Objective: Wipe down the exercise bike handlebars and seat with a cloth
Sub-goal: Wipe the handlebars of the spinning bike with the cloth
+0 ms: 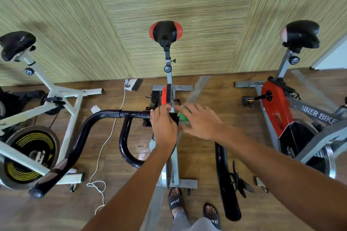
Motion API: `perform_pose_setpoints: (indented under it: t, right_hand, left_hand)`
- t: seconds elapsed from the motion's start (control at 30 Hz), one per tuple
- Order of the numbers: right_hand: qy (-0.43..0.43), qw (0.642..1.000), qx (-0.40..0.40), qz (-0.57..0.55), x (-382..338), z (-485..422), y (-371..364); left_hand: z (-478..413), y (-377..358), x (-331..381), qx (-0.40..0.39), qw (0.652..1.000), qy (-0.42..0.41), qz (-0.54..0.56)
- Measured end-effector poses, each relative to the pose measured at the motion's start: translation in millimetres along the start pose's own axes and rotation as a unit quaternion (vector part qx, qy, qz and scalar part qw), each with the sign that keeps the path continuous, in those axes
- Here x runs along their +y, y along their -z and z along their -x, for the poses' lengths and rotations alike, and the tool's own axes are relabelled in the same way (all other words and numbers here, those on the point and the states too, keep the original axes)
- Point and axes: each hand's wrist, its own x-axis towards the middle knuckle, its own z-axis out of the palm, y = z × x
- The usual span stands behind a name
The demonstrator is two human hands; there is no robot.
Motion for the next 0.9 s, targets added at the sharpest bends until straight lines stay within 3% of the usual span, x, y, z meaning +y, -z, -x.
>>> perform_pose_setpoints:
  t: [0.23, 0.37, 0.43, 0.53, 0.67, 0.77, 0.9]
  right_hand:
    - [-0.069, 0.997, 0.022, 0.001, 61.2, 32.3, -33.5]
    - [0.008, 0.996, 0.040, 0.077, 34.1, -0.9, -30.3]
    - [0.010, 0.998, 0.008, 0.056, 31.2, -10.0, -23.4]
    - [-0.087, 0.994, 0.016, -0.064, 44.0, 15.7, -31.4]
    - [-0.292, 0.938, 0.023, -0.183, 22.2, 85.7, -58.2]
    - [-0.343, 0.911, -0.002, -0.228, 4.8, 104.3, -66.7]
    - [-0.377, 0.882, 0.051, -0.278, 13.9, 62.8, -55.3]
  left_hand:
    - [0.4, -14.0, -4.6, -0.084, 0.990, -0.017, -0.113]
    - [-0.3, -10.5, 1.4, -0.089, 0.988, -0.017, -0.129]
    - [0.3, -9.5, -0.7, -0.088, 0.987, -0.021, -0.135]
    - [-2.4, -11.3, -3.4, -0.086, 0.985, -0.018, -0.151]
    - [-0.9, -8.9, 0.5, -0.090, 0.983, -0.027, -0.160]
    - [0.1, -8.0, 1.9, -0.091, 0.980, -0.034, -0.171]
    - [0.4, -8.0, 1.9, -0.092, 0.981, -0.035, -0.168]
